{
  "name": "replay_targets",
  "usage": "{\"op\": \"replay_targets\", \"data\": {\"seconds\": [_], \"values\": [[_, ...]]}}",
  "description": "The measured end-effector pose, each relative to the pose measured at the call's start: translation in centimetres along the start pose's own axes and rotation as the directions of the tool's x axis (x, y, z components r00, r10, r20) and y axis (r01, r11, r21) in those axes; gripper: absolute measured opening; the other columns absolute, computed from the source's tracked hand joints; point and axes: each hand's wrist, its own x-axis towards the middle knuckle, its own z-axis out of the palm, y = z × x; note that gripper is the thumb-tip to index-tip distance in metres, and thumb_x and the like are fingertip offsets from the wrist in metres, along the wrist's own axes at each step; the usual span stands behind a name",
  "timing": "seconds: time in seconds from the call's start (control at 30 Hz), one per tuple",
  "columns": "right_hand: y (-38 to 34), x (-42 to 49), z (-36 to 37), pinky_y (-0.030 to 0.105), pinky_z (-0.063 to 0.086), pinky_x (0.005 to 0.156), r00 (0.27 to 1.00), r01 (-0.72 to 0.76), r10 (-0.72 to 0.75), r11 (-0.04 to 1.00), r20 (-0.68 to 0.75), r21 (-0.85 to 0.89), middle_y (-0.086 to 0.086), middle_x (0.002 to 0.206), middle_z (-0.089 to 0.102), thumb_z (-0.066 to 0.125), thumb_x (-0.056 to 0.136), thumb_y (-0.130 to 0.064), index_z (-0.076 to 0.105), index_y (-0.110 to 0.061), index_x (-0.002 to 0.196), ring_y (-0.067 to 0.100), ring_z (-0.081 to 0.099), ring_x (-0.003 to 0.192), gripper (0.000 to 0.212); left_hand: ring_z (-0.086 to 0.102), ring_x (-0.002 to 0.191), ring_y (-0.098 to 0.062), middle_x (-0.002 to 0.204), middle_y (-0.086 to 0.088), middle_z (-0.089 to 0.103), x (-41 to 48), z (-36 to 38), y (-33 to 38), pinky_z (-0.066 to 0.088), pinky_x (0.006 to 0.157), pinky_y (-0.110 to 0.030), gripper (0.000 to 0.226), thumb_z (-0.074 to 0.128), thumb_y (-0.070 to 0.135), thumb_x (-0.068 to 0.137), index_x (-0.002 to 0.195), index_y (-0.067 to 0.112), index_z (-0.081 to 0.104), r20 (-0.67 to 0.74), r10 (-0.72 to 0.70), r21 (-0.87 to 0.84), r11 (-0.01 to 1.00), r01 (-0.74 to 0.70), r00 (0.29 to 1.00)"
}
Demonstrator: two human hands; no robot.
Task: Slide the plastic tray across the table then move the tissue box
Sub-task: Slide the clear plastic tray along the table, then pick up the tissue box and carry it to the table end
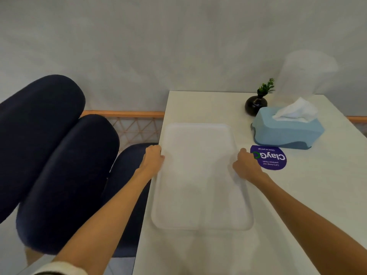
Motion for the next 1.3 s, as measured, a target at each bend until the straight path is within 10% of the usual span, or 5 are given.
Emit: {"op": "replay_targets", "data": {"seconds": [0.53, 0.8, 1.0, 1.3], "values": [[2.2, -0.1, -1.6, 0.044, 0.049, 0.091, 0.992, -0.07, 0.076, 0.996, -0.1, 0.059, 0.019, 0.124, 0.059, 0.054, 0.091, -0.014, 0.05, -0.002, 0.125, 0.035, 0.056, 0.113, 0.037, 0.045, 0.119, -0.037, 0.132, -0.02, 0.042, 0.1, -1.6, 3.0, 0.048, 0.089, -0.047, 0.047, 0.054, 0.022, 0.092, 0.133, 0.004, 0.042, 0.064, 0.119, 0.148, 0.981, -0.127, 0.991], [10.7, 1.2, -7.7, 0.031, 0.045, 0.072, 0.958, -0.089, 0.149, 0.967, -0.245, 0.239, 0.024, 0.122, 0.061, 0.06, 0.089, -0.011, 0.056, 0.003, 0.117, 0.037, 0.06, 0.106, 0.032, 0.052, 0.117, -0.027, 0.132, -0.011, 0.051, -0.5, 1.2, 14.8, 0.046, 0.098, -0.037, 0.045, 0.06, 0.026, 0.089, 0.131, 0.013, 0.049, 0.178, 0.337, -0.227, 0.928, -0.294, 0.925], [17.9, 3.1, -12.0, 0.042, 0.055, 0.087, 0.942, -0.107, 0.193, 0.949, -0.276, 0.297, 0.024, 0.107, 0.068, 0.052, 0.09, -0.013, 0.061, 0.0, 0.113, 0.04, 0.066, 0.092, 0.027, 0.053, 0.095, -0.016, 0.124, -0.011, 0.061, -1.0, 5.2, 23.5, 0.043, 0.078, -0.026, 0.042, 0.062, 0.021, 0.089, 0.129, 0.011, 0.052, 0.229, 0.286, -0.413, 0.894, -0.173, 0.931], [25.5, 7.8, -16.2, 0.035, 0.055, 0.071, 0.967, -0.083, 0.186, 0.875, -0.174, 0.477, 0.02, 0.101, 0.069, 0.051, 0.091, -0.018, 0.064, -0.003, 0.109, 0.031, 0.066, 0.084, 0.027, 0.053, 0.12, -0.028, 0.138, -0.011, 0.053, 2.1, 9.2, 29.9, 0.046, 0.103, -0.043, 0.049, 0.049, 0.042, 0.093, 0.132, 0.013, 0.046, 0.2, -0.051, -0.57, 0.806, 0.158, 0.978]]}}
